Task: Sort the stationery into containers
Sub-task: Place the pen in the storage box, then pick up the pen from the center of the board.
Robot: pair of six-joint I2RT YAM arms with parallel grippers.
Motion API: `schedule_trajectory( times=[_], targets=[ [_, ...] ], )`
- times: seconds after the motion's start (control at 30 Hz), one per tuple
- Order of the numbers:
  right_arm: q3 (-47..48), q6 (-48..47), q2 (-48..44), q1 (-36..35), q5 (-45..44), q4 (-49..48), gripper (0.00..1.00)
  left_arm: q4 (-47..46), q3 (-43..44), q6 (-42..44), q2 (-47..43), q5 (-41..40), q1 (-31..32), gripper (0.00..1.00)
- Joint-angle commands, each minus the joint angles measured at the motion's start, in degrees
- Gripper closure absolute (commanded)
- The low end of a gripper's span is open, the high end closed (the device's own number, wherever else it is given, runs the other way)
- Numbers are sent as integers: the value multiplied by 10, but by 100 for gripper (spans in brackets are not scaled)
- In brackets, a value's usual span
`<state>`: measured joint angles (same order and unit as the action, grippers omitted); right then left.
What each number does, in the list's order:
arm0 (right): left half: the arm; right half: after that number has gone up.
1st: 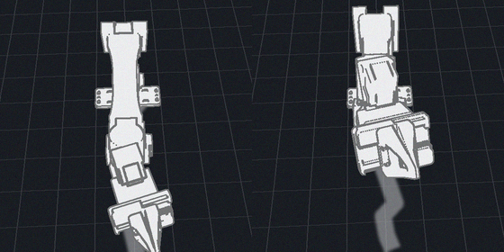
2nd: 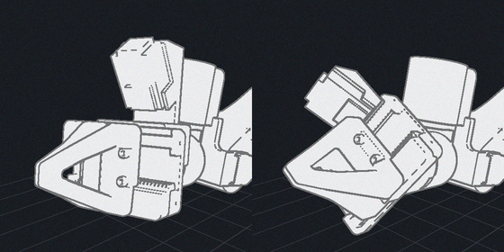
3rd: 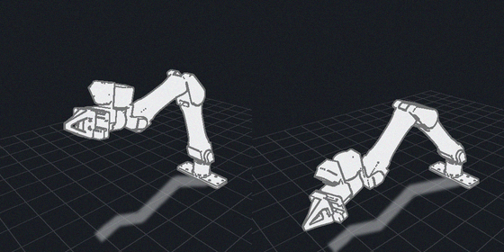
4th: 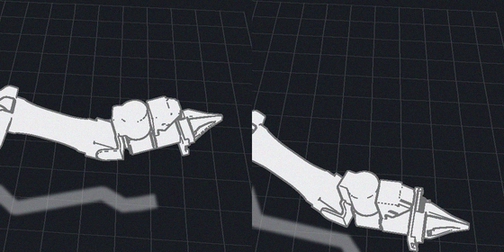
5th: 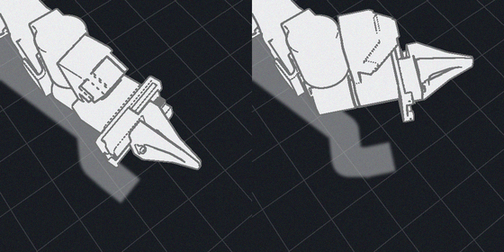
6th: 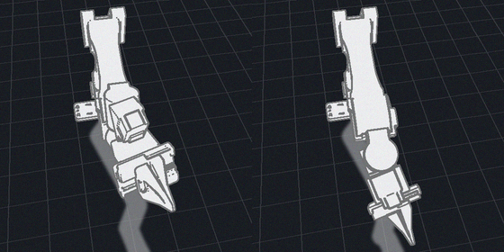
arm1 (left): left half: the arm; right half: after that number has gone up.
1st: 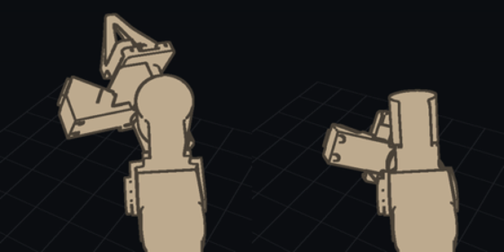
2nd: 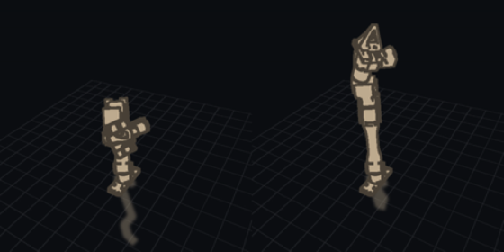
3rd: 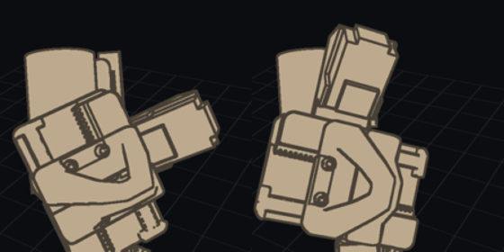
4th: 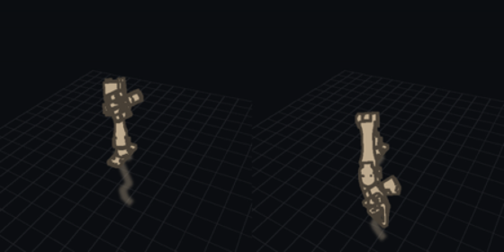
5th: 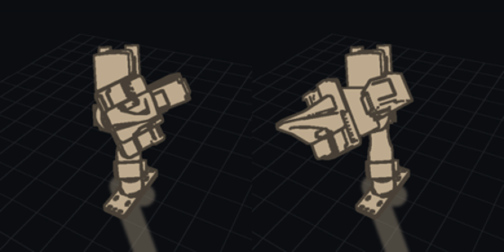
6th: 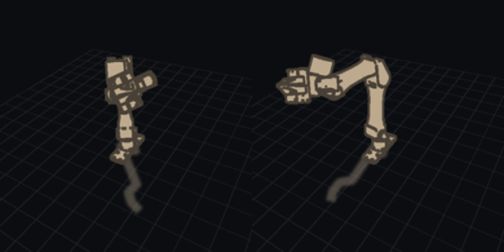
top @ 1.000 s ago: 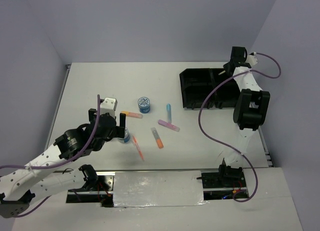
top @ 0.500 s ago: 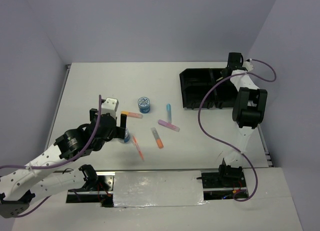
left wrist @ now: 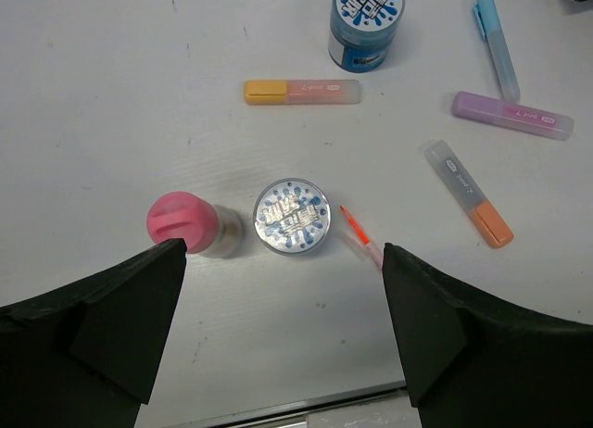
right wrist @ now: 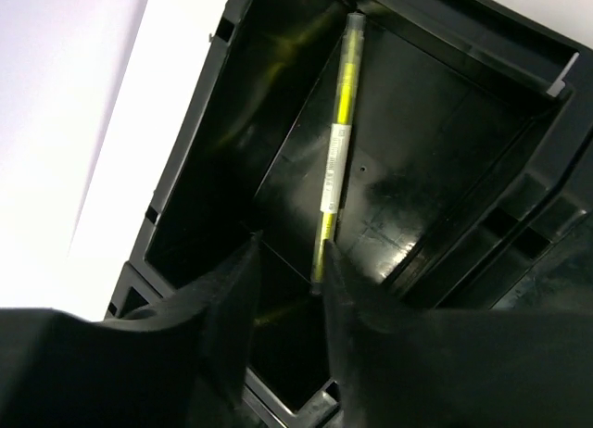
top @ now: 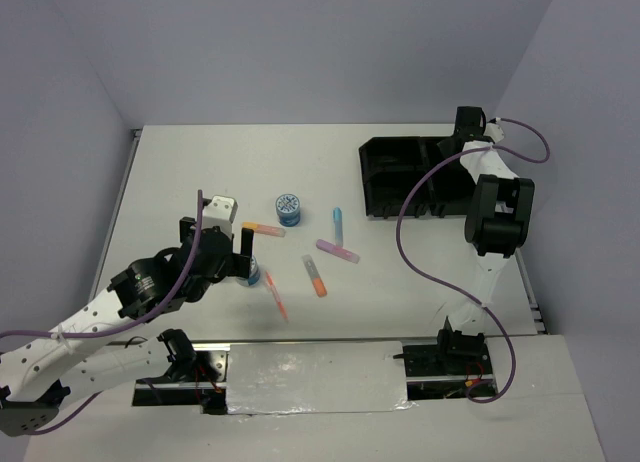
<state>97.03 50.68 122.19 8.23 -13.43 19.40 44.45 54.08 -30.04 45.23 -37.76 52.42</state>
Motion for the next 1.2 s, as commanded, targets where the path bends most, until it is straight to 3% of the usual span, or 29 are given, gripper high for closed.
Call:
schedule_trajectory(
  times=[0.0,0.07,0.27,0.37,0.43,0.47,0.5,0.63,0.8,0.9,0.93,1.03,1.17],
  targets=[
    [0,-17,-11,-1,7,-21,56,-21,1,9,-7,-1,-2,1],
    [5,-21,-10,-1,9,-18,48,-22,1,9,-8,-1,-2,1],
    [-3,-42,-58,-8,36,-39,39,-18,4,2,-3,-13,-6,1],
    [-6,-66,-92,-18,45,-54,28,-14,8,-5,4,-19,-20,1],
    [-21,-77,-119,-22,77,-77,26,-11,10,-14,12,-22,-31,1],
    [-29,-85,-128,-24,86,-101,14,-8,12,-16,13,-24,-43,1],
    [-38,-92,-137,-33,89,-104,10,-6,13,-19,16,-27,-50,1],
    [-50,-148,-194,-80,69,-112,8,10,22,-42,28,-51,-70,1],
    [-64,-291,-274,-220,18,-59,10,43,30,-84,23,-93,-97,1],
    [-69,-359,-297,-343,22,37,13,66,36,-113,8,-126,-111,1],
    [-83,-368,-303,-404,21,59,13,70,37,-118,3,-138,-113,1],
    [-176,-344,-334,-512,18,57,19,84,39,-137,-21,-160,-124,1],
    [-226,-298,-334,-633,-32,64,23,125,47,-194,-56,-208,-128,1]
  ],
)
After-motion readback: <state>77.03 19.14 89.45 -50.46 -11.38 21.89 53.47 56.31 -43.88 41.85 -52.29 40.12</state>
